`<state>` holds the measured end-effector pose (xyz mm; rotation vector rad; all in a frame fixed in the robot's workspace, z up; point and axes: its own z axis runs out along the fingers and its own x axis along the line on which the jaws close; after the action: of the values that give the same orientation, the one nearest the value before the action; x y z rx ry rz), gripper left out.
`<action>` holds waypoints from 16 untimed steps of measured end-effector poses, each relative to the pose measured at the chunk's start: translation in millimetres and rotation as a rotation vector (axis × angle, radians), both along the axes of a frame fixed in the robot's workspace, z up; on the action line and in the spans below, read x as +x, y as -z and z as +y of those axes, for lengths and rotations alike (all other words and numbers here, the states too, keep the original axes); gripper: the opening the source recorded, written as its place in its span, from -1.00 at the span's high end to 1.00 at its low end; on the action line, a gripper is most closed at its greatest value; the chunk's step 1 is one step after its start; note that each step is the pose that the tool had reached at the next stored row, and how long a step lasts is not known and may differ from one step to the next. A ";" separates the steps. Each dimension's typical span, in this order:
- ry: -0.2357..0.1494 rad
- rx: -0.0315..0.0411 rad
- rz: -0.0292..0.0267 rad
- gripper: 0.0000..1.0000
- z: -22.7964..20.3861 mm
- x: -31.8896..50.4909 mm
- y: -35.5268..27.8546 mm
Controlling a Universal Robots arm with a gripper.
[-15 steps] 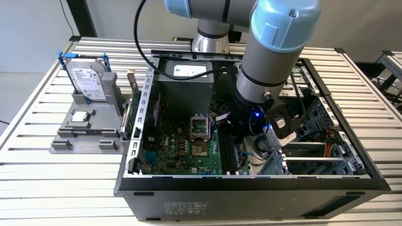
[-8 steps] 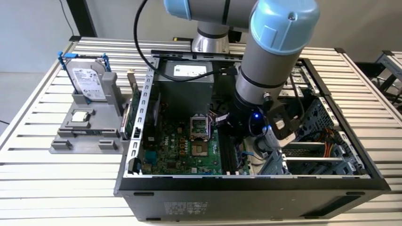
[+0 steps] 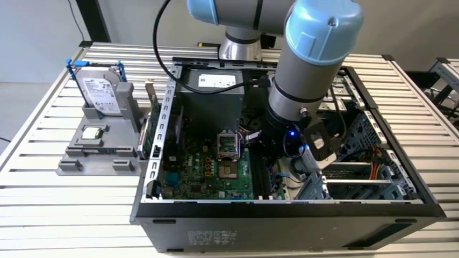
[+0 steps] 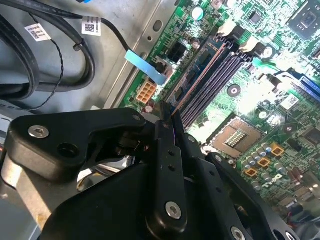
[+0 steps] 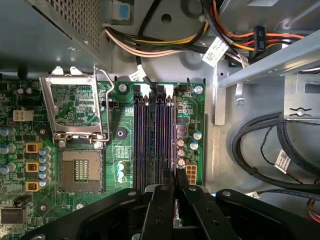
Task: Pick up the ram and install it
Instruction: 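Insert the ram into the slot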
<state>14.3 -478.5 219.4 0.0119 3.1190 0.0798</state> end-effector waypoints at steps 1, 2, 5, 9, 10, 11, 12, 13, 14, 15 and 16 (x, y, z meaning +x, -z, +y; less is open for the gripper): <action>0.000 -0.0001 0.0000 1.00 0.0 -0.2 0.0; 0.000 -0.0001 0.0000 1.00 0.0 -0.4 0.0; 0.001 -0.0001 0.0000 1.00 -0.1 -2.1 0.0; 0.001 -0.0001 0.0000 1.00 -0.1 -3.2 0.0; 0.001 0.0000 -0.0001 1.00 -0.1 -3.4 0.1; 0.001 -0.0001 0.0000 1.00 -0.1 -3.8 0.1; 0.001 0.0000 0.0000 1.00 -0.1 -3.8 0.1; 0.001 0.0000 0.0000 1.00 -0.4 -3.9 0.2; 0.001 -0.0001 0.0000 1.00 -0.8 -3.9 0.3; 0.001 -0.0001 0.0000 1.00 -0.9 -3.9 0.6; 0.001 -0.0001 0.0001 1.00 -0.9 -3.9 0.7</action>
<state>10.4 -479.5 218.8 0.0135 3.1191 0.0796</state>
